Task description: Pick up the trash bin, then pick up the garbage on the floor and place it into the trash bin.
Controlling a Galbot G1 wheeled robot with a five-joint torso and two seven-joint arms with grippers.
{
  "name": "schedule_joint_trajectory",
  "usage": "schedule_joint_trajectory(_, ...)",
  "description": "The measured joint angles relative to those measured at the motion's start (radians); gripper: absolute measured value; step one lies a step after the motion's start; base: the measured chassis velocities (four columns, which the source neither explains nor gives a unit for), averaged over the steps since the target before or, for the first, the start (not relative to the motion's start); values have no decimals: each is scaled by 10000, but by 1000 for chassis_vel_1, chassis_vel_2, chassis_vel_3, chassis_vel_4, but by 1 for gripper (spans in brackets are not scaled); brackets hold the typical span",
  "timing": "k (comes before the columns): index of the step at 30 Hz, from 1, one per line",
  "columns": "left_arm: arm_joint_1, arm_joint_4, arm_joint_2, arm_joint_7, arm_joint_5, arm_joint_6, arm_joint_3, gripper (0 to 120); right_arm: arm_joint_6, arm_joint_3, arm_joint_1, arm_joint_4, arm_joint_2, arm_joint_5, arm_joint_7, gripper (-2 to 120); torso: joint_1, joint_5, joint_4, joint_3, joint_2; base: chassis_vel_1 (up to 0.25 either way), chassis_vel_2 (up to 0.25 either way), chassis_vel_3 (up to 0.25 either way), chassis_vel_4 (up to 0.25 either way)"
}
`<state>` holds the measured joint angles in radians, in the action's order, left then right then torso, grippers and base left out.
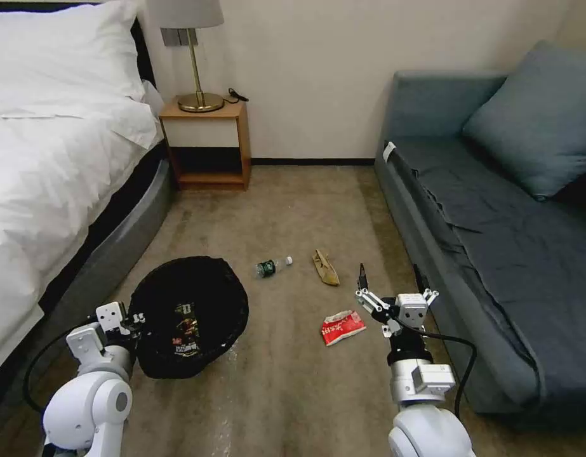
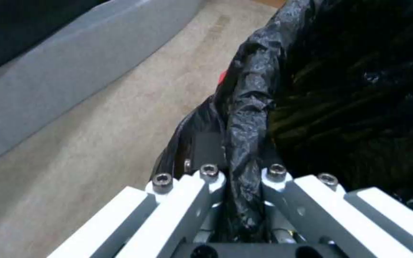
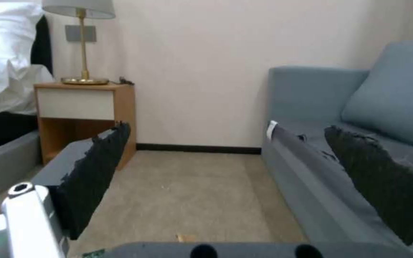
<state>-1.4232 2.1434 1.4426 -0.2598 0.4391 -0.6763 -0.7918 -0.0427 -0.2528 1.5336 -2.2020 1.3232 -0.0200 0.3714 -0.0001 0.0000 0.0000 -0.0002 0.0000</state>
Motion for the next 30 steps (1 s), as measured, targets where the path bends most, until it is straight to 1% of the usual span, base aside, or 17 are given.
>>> schedule_joint_trajectory(7,-12,12,2,2,5,11,-32,3,-28,27,-83,127,-35,39,0,100,0,1,1,0,0,-195,208,189,-201)
schedule_joint_trajectory(13,-14,12,2,3,7,17,-38,3,-32,35,-112,167,-61,63,6,100,0,0,0,0,0,-140,132,143,-144)
schedule_joint_trajectory(24,-11,-28,14,9,12,40,-32,3,-32,63,-318,401,-162,188,86,100,1,2,0,3,-1,-3,9,11,-13)
schedule_joint_trajectory(30,43,-41,11,10,12,46,-13,3,-128,177,-628,723,-402,511,72,100,1,-1,-1,3,0,0,0,0,0)
